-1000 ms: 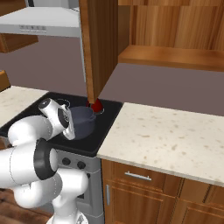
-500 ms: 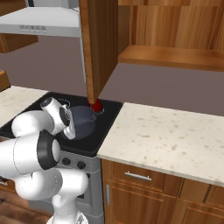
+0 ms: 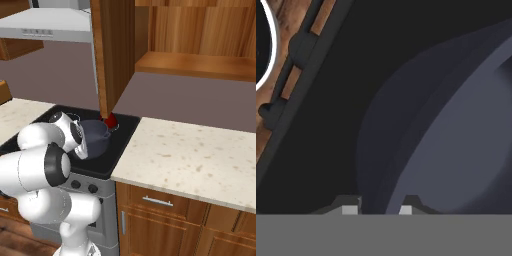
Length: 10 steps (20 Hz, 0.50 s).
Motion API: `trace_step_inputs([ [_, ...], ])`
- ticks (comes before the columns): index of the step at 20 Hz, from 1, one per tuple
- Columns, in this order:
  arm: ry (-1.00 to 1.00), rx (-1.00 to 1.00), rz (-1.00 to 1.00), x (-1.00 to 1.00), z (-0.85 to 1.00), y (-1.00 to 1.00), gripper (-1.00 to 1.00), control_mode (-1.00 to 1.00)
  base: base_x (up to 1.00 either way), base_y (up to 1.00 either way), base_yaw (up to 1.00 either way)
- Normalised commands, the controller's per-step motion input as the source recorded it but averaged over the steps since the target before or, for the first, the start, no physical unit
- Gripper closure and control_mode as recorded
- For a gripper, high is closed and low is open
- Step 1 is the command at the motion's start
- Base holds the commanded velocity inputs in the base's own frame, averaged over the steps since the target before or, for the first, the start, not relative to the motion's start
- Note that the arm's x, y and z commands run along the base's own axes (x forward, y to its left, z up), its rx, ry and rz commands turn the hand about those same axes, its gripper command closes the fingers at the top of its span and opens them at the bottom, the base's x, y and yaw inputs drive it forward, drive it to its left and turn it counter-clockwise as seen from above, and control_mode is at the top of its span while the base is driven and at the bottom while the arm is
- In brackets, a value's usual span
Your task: Pick the kettle from the cabinet and place it on a stove burner. Then pick the pot from the counter and place it on another stove burner. Finally, turn both burners on.
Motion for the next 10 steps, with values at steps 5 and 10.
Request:
trace_step_inputs([
  [5,0.0,0.0,0.0,0.02,-0.04,0.01,1.0,-1.0,0.0,0.0,0.0],
  [10,0.0,0.0,0.0,0.05,-0.04,0.1,-1.0,-1.0,0.0,0.0,0.0],
])
